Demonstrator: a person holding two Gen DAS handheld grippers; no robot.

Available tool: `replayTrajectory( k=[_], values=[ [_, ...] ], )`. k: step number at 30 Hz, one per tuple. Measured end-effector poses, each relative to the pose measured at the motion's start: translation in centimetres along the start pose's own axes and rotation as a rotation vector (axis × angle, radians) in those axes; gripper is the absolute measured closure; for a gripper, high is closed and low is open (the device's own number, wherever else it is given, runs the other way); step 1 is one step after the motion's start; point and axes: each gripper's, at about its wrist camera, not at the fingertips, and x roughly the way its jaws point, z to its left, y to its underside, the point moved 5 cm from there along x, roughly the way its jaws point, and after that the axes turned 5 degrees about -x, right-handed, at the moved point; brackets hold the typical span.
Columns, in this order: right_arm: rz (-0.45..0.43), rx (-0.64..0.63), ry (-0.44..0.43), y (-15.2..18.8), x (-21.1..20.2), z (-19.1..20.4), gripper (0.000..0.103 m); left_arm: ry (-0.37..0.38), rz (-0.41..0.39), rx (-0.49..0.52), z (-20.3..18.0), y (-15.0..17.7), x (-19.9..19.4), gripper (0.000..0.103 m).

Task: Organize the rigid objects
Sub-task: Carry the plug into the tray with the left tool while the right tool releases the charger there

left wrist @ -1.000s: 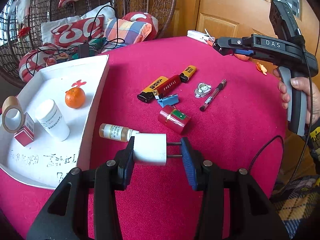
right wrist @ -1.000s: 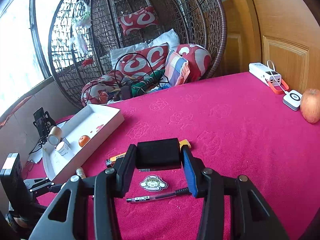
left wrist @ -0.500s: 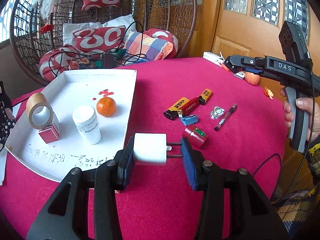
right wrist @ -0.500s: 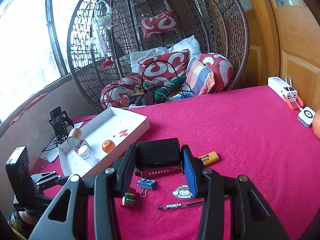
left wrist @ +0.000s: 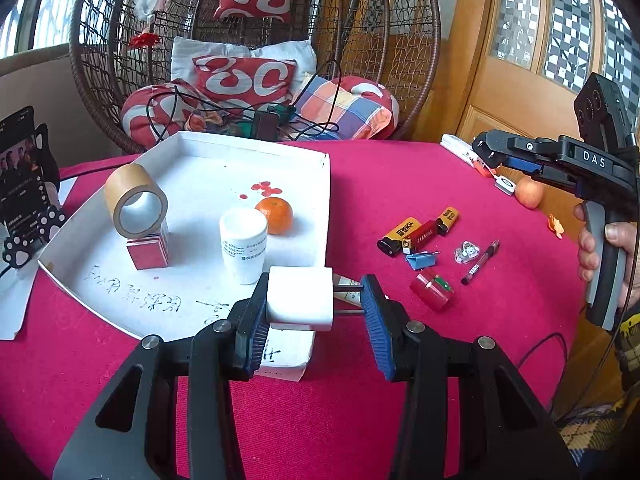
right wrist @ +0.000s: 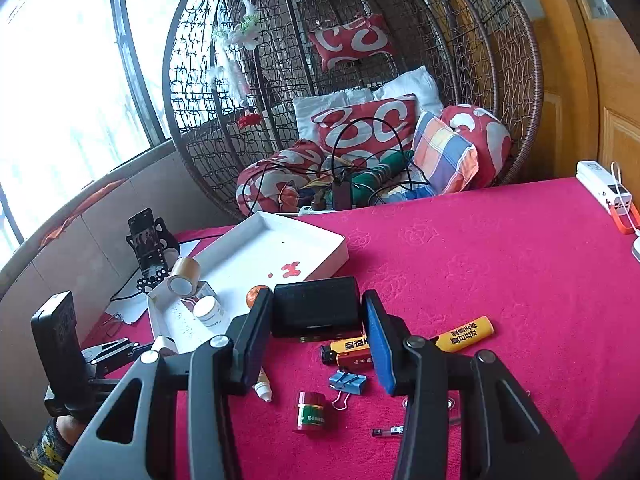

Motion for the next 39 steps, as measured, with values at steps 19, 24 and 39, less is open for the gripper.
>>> replayTrajectory(
  k=[19,24,39],
  values=[
    [0.065,-0.005,-0.171,-3.1,6.4,5.2,0.058,-0.08,-0.1,-0.183,7.7,-8.7,0.4,0.06],
    [0.11,0.007,-0.182,-3.0,10.1,6.4,0.058,-0.119,-0.082,-0.249,9.7,-11.2,3.6,0.06],
    [0.197,0.045,-0.086,-0.4,18.8,5.5,0.058,-0.206,-0.001,-0.253,9.8,-11.1,9.4,0.06]
  ],
)
